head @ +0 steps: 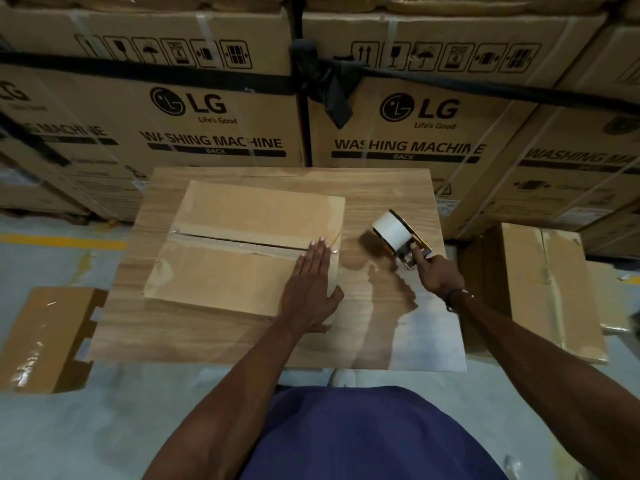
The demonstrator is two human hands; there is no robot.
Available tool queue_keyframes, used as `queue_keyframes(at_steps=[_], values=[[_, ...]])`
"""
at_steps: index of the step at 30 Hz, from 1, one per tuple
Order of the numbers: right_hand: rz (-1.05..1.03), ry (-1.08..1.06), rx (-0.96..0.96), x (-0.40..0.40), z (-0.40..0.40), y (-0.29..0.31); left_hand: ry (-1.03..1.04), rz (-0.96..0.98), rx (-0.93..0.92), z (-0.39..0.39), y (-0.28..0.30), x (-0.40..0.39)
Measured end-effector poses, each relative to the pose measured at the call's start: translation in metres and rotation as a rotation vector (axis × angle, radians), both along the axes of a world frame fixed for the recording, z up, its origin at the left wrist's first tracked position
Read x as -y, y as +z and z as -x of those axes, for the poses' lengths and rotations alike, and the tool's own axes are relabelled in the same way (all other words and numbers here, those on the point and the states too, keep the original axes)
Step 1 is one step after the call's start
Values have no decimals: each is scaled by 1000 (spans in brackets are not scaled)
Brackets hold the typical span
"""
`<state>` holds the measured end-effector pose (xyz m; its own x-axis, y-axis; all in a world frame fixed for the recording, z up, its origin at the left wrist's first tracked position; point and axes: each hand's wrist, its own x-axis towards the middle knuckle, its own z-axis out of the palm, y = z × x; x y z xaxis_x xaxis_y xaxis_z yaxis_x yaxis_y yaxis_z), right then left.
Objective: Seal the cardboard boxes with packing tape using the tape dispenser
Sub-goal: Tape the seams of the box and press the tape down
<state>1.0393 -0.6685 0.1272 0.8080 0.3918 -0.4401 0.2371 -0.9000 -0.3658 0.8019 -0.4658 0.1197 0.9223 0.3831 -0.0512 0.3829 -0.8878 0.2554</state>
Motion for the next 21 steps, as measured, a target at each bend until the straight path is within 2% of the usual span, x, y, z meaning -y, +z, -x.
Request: queue_keyframes(at_steps=[2, 6, 12, 15, 16, 18, 21], values=[[-44, -78, 82, -7, 14, -4, -2, 2, -1, 0, 0, 0], [-40, -153, 121, -18, 41, -24, 10, 3, 15, 1, -1, -1], [-63, -166, -46, -7, 52, -66, 9, -4, 31, 1, 0, 0], [-33, -222, 70, -8, 59, -52, 7, -2, 26, 2, 1, 0], [-97, -256, 164, -12, 64, -41, 10, -1, 26, 2, 2, 0], [-352, -226, 295, -28, 77, -22, 18, 1, 28, 1, 2, 1], [-653, -94, 176, -73, 106, -1, 14, 16, 40, 0, 2, 0]])
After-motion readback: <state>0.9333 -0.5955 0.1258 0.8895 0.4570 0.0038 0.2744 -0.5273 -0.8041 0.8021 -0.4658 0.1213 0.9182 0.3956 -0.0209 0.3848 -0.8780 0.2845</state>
